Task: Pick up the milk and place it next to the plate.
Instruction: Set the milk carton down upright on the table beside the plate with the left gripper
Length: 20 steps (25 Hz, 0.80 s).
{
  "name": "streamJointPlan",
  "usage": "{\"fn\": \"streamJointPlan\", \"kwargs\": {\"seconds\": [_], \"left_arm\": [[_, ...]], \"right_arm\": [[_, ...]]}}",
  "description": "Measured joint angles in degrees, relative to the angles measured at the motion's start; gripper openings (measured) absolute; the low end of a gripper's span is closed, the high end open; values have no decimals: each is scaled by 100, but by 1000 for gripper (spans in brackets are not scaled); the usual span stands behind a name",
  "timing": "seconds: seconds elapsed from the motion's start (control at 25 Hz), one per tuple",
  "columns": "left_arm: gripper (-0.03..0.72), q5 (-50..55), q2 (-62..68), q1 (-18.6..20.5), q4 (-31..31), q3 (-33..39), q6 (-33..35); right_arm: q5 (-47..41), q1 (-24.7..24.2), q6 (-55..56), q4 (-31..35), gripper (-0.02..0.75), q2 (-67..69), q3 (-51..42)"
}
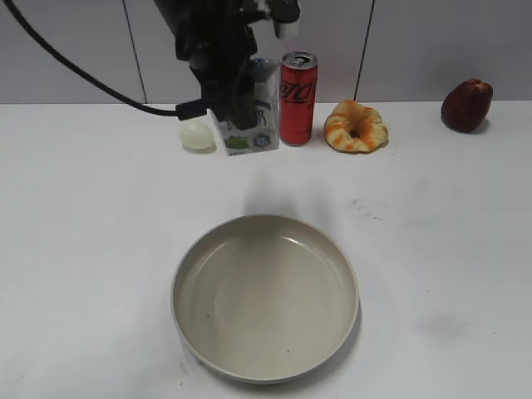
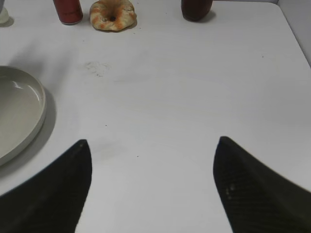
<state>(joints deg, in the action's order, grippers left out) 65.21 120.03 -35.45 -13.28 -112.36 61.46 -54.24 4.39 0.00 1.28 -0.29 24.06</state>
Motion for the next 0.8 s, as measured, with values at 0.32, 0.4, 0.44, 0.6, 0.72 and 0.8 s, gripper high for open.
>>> {"fn": "streamJointPlan", "kwargs": {"seconds": [0.32,0.4,0.44,0.6,0.72,0.8], "left_arm": [[301,-130,647,-4,-206,0,-130],[301,-159,788,-4,-211,0,-215],[301,-171,852,-4,-211,0,-268],[301,-183,1131,-4,-211,0,-423],[301,-184,1232,-4,-211,0,-474],[301,-189,1258,-4,-211,0,-500]], "right_arm": [[0,0,0,0,588,0,0],[0,0,0,0,588,0,0],[0,0,0,0,588,0,0],[0,0,0,0,588,0,0],[0,0,0,0,588,0,0],[0,0,0,0,588,0,0]]}}
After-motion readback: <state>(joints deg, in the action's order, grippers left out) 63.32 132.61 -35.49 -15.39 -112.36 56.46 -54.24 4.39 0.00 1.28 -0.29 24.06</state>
